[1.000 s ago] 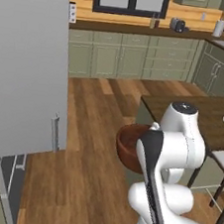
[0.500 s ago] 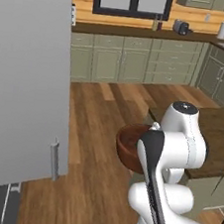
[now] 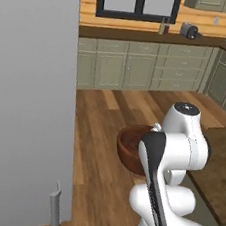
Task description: Pick the chicken drumstick and eggplant from their plates and place them in the bowl. Then put the bowl in the fridge.
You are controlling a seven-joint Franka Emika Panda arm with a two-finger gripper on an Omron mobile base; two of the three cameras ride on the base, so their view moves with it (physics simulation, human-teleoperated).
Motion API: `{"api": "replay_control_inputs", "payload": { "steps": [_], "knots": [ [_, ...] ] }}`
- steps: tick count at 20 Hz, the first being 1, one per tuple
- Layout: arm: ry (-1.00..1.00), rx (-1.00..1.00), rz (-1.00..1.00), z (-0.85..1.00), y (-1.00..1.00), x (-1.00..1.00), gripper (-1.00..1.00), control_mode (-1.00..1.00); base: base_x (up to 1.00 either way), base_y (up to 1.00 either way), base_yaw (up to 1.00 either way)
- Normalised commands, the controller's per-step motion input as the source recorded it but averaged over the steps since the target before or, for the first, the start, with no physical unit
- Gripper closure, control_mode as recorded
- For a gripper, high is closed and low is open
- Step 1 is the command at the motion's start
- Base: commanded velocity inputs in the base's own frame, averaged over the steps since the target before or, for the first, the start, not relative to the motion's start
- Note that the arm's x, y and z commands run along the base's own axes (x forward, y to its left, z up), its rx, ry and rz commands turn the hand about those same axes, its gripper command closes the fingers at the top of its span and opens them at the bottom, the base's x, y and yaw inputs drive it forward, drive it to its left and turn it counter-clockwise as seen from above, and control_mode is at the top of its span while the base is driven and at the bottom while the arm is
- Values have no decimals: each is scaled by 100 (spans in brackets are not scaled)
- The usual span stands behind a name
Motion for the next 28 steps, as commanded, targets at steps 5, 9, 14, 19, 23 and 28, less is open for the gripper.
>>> {"api": "replay_control_inputs", "payload": {
  "steps": [5, 9, 14, 19, 23, 28],
  "knots": [
    [0, 0, 0, 0, 0, 0, 100, 100, 55, 5, 0],
    [0, 0, 0, 0, 0, 0, 100, 100, 31, 0, 0],
    [0, 0, 0, 0, 0, 0, 100, 100, 50, 4, 0],
    [0, 0, 0, 0, 0, 0, 100, 100, 61, 5, 0],
    [0, 0, 0, 0, 0, 0, 100, 100, 65, 4, 0],
    [0, 0, 0, 0, 0, 0, 100, 100, 46, 2, 1]
  ]
}}
